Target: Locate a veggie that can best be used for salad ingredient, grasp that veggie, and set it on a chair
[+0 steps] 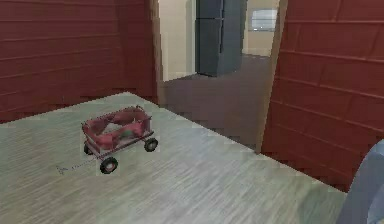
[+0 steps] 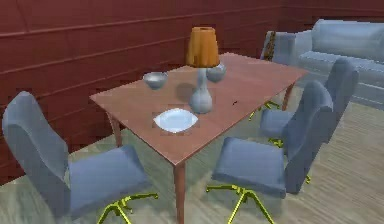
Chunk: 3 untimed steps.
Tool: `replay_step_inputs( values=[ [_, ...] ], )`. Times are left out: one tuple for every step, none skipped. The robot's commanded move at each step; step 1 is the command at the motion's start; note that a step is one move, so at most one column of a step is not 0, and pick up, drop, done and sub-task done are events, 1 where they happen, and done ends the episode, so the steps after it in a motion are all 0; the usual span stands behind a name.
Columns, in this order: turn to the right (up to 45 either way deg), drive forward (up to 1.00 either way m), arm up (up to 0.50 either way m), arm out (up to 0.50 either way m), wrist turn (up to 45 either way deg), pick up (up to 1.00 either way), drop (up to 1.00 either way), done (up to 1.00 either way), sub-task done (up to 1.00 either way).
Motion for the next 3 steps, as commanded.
replay_step_inputs(
  values=[
    [0.0, 0.75, 0.0, 0.0, 0.0, 0.0, 0.0, 0.0, 0.0],
    [6.0, 0.0, 0.0, 0.0, 0.0, 0.0, 0.0, 0.0, 0.0],
    [0.0, 1.0, 0.0, 0.0, 0.0, 0.0, 0.0, 0.0, 0.0]
  ],
)
